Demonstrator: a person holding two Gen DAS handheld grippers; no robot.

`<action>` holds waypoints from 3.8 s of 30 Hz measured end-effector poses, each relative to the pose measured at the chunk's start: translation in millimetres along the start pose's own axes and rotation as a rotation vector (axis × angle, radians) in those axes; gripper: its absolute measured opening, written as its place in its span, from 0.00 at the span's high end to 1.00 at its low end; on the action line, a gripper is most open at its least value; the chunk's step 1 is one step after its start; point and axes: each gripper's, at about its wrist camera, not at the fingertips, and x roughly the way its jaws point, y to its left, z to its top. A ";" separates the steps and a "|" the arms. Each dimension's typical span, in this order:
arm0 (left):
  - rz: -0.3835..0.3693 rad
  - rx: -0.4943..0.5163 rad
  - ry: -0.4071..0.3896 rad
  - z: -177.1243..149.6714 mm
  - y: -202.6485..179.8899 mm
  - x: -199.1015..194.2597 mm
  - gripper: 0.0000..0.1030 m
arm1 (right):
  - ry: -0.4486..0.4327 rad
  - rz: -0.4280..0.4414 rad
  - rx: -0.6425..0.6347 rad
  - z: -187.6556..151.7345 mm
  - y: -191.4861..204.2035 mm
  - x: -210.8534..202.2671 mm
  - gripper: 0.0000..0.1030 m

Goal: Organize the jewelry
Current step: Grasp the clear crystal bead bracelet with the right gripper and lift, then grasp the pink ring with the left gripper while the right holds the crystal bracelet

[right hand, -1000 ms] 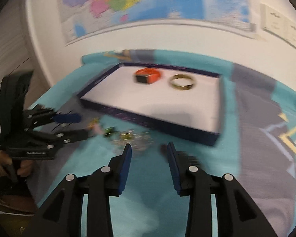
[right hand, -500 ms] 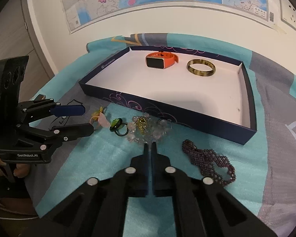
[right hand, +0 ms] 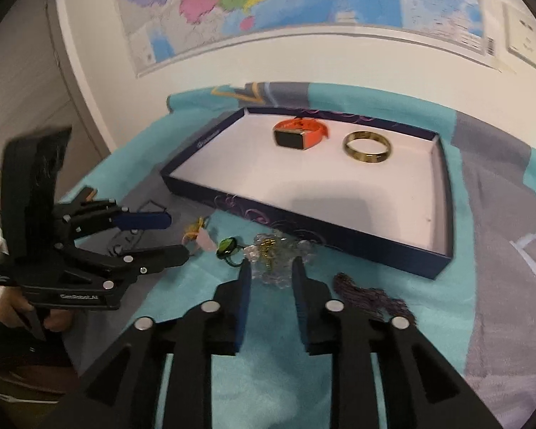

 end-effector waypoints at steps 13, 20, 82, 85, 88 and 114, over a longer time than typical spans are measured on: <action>-0.004 -0.020 0.003 -1.2 3.8 0.6 0.44 | 0.011 0.000 -0.026 3.9 7.6 10.4 0.92; -0.005 -0.021 0.003 -1.0 4.1 1.1 0.44 | -0.097 0.097 0.082 17.4 -14.2 -30.4 0.93; -0.022 0.040 0.018 -1.2 -11.8 1.2 0.85 | -0.021 0.004 0.120 -18.4 -33.0 -19.2 0.92; -0.035 0.044 0.002 -0.5 -12.8 -6.3 0.96 | -0.045 0.014 0.114 -14.4 -30.9 -26.9 0.92; -0.041 0.054 -0.015 0.7 -14.9 -13.4 0.96 | -0.066 0.035 0.112 -9.7 -28.4 -33.8 0.92; -0.002 0.090 0.030 -6.9 -17.8 5.1 0.70 | -0.061 0.044 0.143 -12.3 -31.2 -32.5 0.92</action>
